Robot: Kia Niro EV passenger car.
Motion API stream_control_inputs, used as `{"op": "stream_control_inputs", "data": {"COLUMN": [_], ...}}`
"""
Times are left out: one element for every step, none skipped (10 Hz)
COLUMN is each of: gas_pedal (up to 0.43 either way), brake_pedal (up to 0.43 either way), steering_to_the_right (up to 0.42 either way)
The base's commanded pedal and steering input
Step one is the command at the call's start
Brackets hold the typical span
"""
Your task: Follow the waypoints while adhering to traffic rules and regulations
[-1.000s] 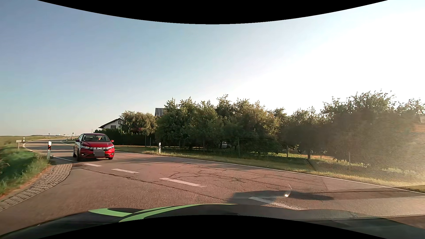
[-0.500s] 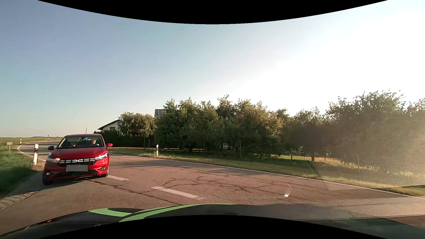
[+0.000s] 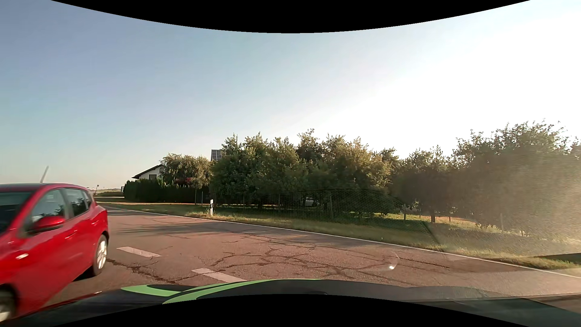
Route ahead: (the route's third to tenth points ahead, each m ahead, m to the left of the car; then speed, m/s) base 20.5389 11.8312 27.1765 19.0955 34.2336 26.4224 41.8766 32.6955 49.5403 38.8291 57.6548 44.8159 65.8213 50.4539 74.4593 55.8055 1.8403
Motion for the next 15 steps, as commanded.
{"op": "stream_control_inputs", "data": {"gas_pedal": [0.390, 0.398, 0.409, 0.449, 0.461, 0.461, 0.461, 0.461, 0.461, 0.461, 0.441, 0.461, 0.500, 0.500, 0.500], "brake_pedal": [0.000, 0.000, 0.000, 0.000, 0.000, 0.000, 0.000, 0.000, 0.000, 0.000, 0.000, 0.000, 0.000, 0.000, 0.000], "steering_to_the_right": [-0.023, -0.049, -0.073, -0.109, -0.146, -0.174, -0.216, -0.252, -0.279, -0.295, -0.299, -0.300, -0.299, -0.299, -0.299]}}
